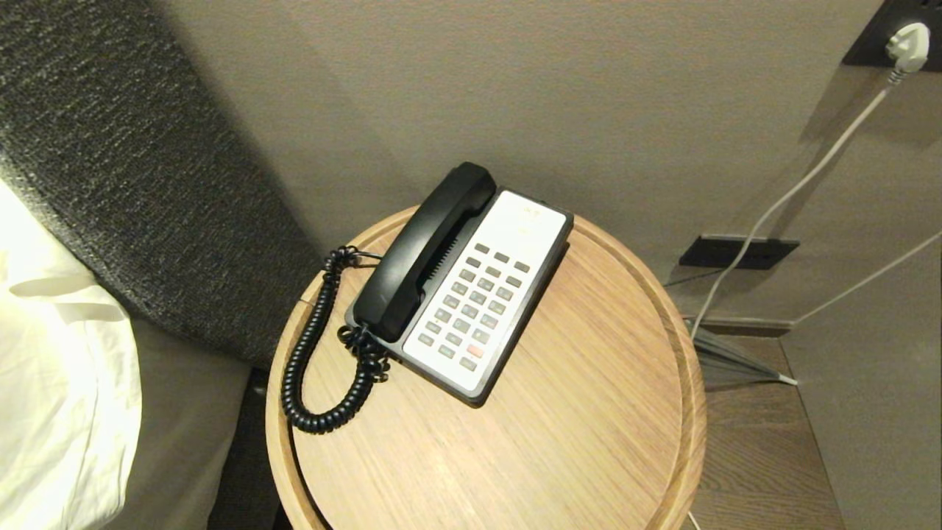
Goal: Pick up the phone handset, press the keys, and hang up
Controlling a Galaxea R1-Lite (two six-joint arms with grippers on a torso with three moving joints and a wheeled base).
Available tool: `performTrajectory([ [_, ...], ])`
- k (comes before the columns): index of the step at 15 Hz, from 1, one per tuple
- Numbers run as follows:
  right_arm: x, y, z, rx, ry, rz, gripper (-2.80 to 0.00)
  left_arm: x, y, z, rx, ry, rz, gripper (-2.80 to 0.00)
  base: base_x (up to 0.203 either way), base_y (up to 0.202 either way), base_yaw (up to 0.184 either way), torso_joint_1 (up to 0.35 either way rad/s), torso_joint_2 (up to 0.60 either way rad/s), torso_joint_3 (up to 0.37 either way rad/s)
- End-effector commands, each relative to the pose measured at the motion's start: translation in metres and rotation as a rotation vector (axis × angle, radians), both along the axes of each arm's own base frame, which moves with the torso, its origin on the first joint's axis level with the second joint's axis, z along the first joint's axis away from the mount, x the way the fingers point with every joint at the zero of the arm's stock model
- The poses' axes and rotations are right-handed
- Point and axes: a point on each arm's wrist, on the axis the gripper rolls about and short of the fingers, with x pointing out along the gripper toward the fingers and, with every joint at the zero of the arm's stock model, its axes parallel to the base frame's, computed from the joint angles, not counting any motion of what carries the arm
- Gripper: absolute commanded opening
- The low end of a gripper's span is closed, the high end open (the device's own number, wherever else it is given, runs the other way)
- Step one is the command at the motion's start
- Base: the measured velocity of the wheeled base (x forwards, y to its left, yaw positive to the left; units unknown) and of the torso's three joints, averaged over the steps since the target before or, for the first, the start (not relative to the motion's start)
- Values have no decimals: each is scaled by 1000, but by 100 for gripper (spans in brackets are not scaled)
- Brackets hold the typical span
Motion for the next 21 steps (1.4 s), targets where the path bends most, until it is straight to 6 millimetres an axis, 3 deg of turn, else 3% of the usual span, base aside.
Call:
performTrajectory([
  [1,-2,-1,-6,54,4,-30,-280,3,0,-11,1,41,0,-280,0,0,0,0,0,0],
  [7,-2,0,-11,-115,-1,-5,-280,3,0,-11,1,41,0,-280,0,0,0,0,0,0],
  [21,-2,0,-11,-68,-7,-12,-280,3,0,-11,-10,44,1,-280,0,0,0,0,0,0],
])
